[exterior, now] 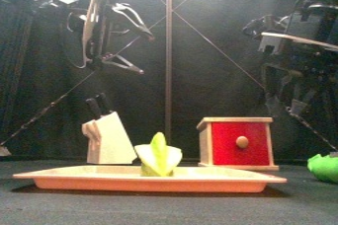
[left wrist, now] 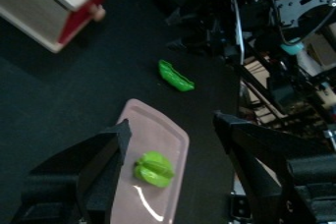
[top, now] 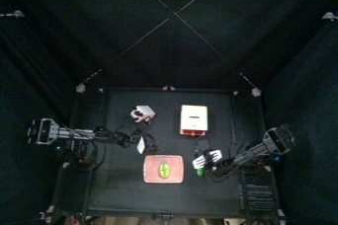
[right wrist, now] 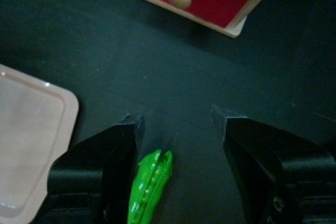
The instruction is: Grab cleaver
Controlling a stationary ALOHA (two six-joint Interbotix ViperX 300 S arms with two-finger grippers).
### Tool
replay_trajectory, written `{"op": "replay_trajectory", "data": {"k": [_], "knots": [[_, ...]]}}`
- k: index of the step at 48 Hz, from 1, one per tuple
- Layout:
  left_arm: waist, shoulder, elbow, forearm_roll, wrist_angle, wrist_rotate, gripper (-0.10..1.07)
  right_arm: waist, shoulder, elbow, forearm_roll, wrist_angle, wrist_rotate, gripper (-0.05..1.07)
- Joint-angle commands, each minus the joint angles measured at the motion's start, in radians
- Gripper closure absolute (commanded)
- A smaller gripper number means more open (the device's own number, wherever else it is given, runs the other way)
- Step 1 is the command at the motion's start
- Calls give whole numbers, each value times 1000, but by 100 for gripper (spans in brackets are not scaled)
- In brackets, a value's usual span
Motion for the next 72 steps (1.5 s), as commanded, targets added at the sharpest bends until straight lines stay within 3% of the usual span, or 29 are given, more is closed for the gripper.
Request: {"op": "replay_trajectory", "data": {"k": [1, 13, 23, 33, 41, 50, 56, 72], "knots": [[46, -58, 11, 49, 3, 2, -2, -34, -20, -17, -29, -6, 5, 13], [126, -147, 32, 215, 5, 5, -2, -156, -20, -38, -137, -23, -21, 13], [190, -207, 31, 342, 5, 2, -2, -252, -25, -64, -173, -103, -89, 13], [195, -253, 95, 342, 5, 0, -2, -318, -12, -72, -183, -250, -198, 13], [195, -304, 106, 339, 5, 0, -2, -360, -8, -80, -224, -281, -249, 13], [193, -388, 83, 313, 8, 3, -2, -368, 2, -84, -218, -302, -250, 13], [193, -430, 46, 305, 34, 5, -2, -362, 9, -107, -275, -318, -253, 13], [192, -417, -54, 347, 190, 6, -2, -305, -8, -124, -341, -318, -247, 13]]}}
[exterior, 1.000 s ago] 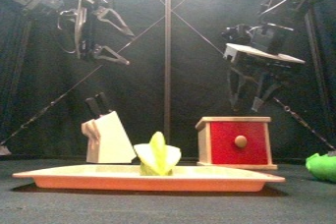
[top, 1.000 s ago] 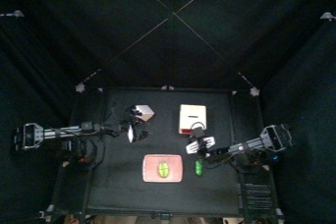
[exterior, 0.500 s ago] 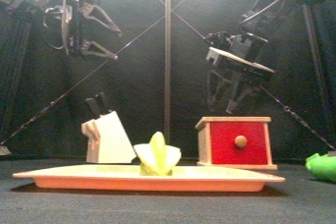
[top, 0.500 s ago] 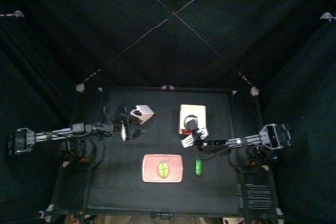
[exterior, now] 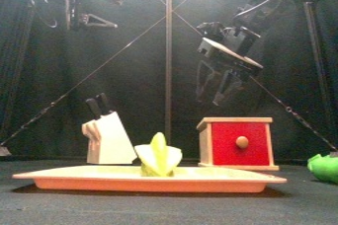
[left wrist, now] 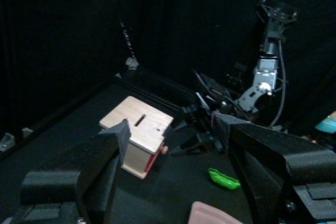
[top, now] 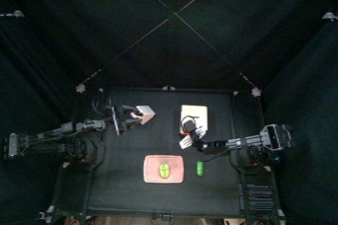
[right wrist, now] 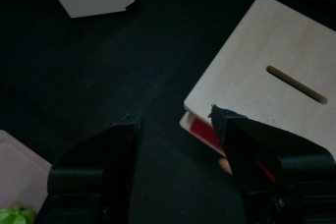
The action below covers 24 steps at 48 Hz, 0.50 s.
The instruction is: Grab cleaver
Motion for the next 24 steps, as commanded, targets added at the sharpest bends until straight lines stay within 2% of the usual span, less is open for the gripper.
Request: {"op": "replay_trajectory", "data": {"k": [1, 9, 19, 24], "knots": [[0, 6, -46, 12, 49, 2, -2, 11, -32, -21, -6, 0, -2, 13], [0, 25, -61, 54, 124, 5, -2, 18, -34, -12, -5, 0, -3, 13], [0, 26, -64, 54, 242, 8, -2, 18, -32, -5, 8, 0, -3, 13], [-3, 26, -63, 51, 302, 41, -2, 18, -34, -5, 15, 0, -3, 13]]}}
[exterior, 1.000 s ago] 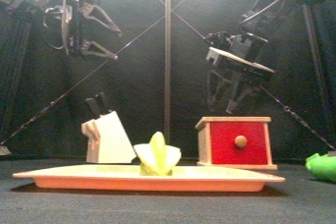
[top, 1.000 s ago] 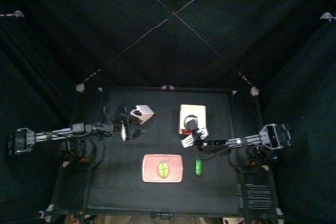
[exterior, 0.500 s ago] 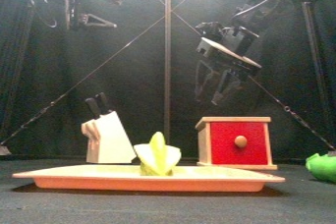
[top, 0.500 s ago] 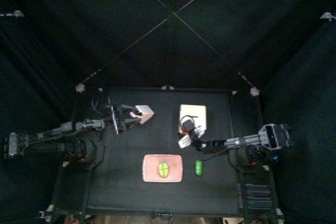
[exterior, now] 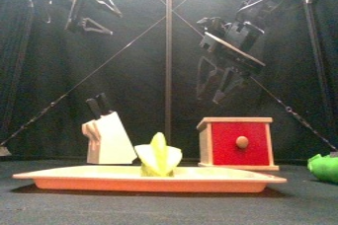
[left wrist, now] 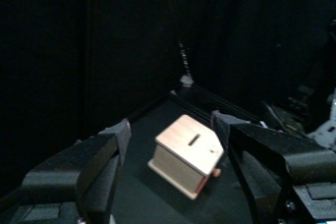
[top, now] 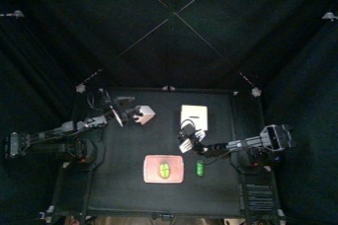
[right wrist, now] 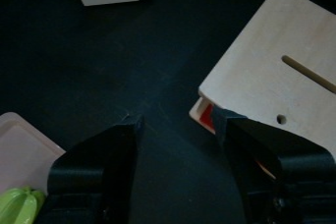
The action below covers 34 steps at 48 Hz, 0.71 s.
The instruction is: Grab cleaver
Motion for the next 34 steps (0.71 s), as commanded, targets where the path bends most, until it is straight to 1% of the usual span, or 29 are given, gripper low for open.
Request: {"op": "replay_trajectory", "data": {"k": [1, 5, 8, 10, 14, 15, 17, 19, 21, 24, 27, 32, 34], "knots": [[-6, 2, -28, -2, 48, 40, -2, 0, -32, -11, 2, 0, -2, 13], [-35, 2, -38, -41, 87, 114, -2, 0, -32, -9, 3, 0, -2, 13], [-61, 2, -57, -109, 143, 176, -2, 0, -32, -9, 5, 0, -2, 13], [-80, 3, -72, -163, 193, 236, -2, 0, -32, -11, 6, 2, -2, 13], [-132, 5, -107, -278, 321, 405, -2, 0, -32, -12, 9, 0, -2, 13], [-152, 8, -123, -324, 368, 474, -2, 0, -32, -12, 9, 0, -2, 13], [-179, 11, -147, -390, 425, 568, -2, 0, -32, -12, 9, 2, -2, 13], [-198, 11, -175, -457, 476, 650, -2, 0, -32, -12, 9, 2, -2, 13], [-212, 11, -204, -517, 517, 715, -2, 0, -32, -14, 9, 0, -2, 13], [-218, 8, -242, -595, 563, 765, -2, -2, -32, -15, 9, 0, -2, 13], [-215, 8, -268, -637, 604, 790, -2, -2, -31, -18, 9, 0, -2, 13], [-190, 23, -287, -632, 699, 821, -2, -2, -31, -20, 9, -3, -2, 13], [-178, 40, -288, -626, 759, 847, -2, -3, -32, -18, 9, -3, -2, 13]]}}
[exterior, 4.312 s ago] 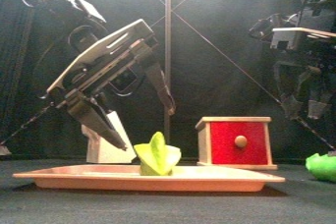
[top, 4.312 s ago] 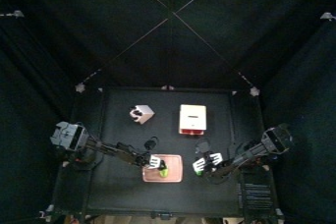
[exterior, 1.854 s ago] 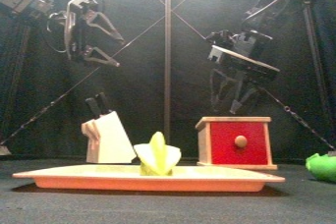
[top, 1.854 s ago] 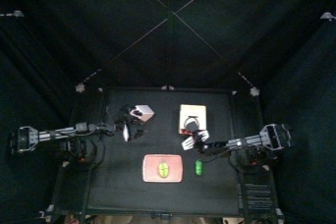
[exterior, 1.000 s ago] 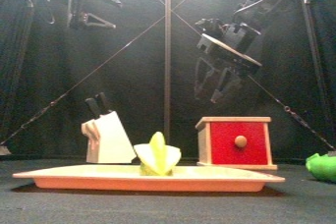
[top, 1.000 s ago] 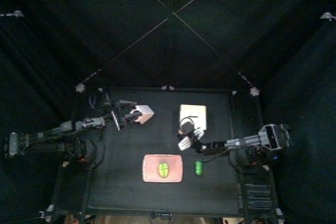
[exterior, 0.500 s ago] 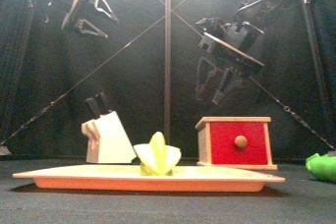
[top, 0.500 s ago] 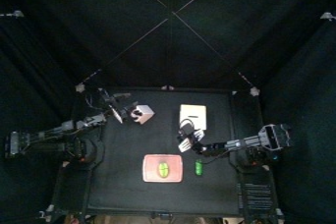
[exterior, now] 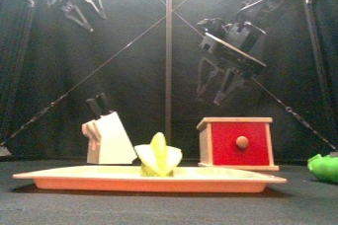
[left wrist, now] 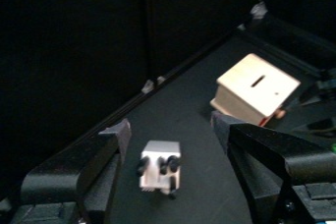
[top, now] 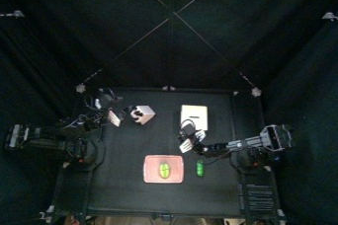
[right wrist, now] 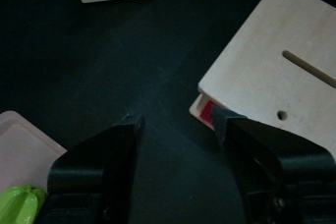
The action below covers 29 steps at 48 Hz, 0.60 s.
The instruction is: Grab cleaver
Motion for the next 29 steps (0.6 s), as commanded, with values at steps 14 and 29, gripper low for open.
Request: {"op": "replay_trajectory", "data": {"k": [14, 29], "knots": [[63, 124, -3, 3, 166, 123, -2, -5, -31, -12, -2, -3, -2, 13], [235, 126, 130, -110, -95, 86, -2, -6, -31, -8, -2, -5, -3, 13]]}}
